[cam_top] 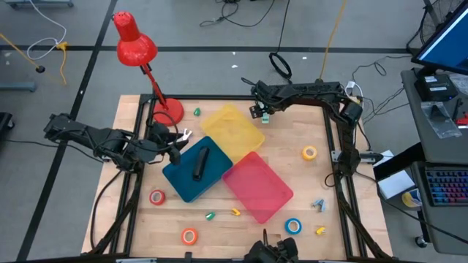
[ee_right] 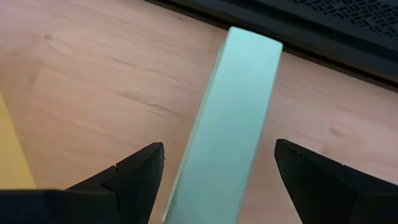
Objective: Pick and place Stapler, Stapler remover, tape
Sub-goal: Put the large light green stapler into the blue bin
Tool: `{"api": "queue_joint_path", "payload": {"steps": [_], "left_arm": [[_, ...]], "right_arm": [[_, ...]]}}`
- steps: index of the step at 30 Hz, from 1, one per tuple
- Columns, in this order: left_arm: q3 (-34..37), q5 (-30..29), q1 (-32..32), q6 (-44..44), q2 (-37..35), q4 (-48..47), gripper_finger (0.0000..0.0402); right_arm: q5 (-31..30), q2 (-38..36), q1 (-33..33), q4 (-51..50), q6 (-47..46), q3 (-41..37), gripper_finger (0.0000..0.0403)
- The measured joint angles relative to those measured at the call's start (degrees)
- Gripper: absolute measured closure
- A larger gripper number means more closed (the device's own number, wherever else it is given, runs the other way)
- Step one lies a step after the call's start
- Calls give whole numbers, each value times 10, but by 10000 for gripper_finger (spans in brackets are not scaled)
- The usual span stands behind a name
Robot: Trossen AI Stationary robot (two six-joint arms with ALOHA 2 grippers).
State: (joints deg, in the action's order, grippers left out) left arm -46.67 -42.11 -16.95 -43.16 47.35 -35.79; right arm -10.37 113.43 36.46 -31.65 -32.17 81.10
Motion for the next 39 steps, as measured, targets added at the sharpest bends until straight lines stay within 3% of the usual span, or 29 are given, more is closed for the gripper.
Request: {"api": "queue_joint_path", "payload": {"steps": [6, 18, 29, 39], "left_arm": [[0, 0, 0, 14, 0, 0, 225], [0, 0, 0, 15, 0, 0, 224], [0, 1, 0, 14, 0, 0, 225], [0, -10, 3, 28, 0, 1, 225]], "right_arm": [[0, 0, 1, 1, -2, 0, 139], [0, 0, 3, 1, 0, 0, 286], [-6, -31, 4, -4, 6, 0, 287], [-18, -152, -5, -10, 53, 0, 287]]}}
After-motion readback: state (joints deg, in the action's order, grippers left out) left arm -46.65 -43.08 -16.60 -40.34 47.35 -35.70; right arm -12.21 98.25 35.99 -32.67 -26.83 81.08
